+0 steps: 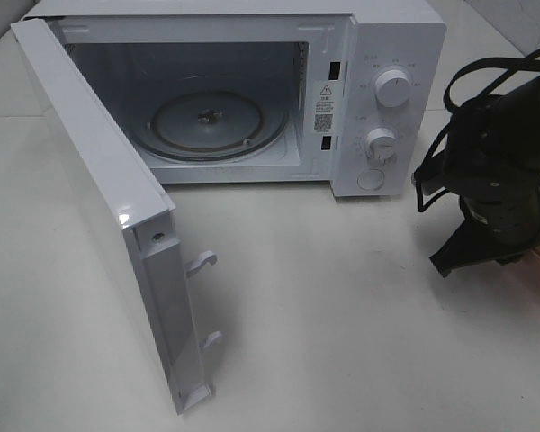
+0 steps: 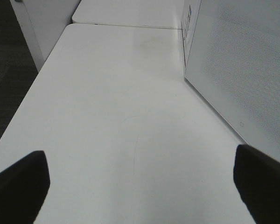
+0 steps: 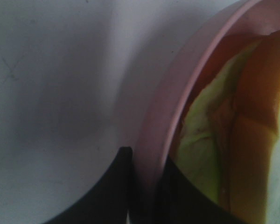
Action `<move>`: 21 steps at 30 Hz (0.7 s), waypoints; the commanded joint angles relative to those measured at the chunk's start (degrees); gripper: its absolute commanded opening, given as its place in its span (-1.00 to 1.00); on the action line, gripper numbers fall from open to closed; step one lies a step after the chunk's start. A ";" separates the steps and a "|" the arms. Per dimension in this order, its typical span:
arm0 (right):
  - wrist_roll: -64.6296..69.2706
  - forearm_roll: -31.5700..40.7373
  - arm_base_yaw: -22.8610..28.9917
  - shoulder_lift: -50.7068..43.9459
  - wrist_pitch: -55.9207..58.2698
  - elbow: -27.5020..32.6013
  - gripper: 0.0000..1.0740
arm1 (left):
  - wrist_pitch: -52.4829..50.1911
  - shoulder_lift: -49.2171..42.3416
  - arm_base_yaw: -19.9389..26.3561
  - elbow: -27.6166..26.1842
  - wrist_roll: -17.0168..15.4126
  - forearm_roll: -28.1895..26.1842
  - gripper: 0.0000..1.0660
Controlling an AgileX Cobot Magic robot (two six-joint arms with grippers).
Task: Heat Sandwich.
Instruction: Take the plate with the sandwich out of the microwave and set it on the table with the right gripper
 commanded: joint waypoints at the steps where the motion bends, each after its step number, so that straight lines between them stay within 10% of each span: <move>1: 2.12 -2.18 -0.34 1.66 0.29 -0.34 -0.99 | -0.17 -1.38 0.00 0.29 0.06 -0.17 0.85; 21: 7.96 -5.56 -0.34 4.58 -0.80 0.69 -0.98 | -0.17 -1.38 0.00 0.29 0.06 -0.17 0.85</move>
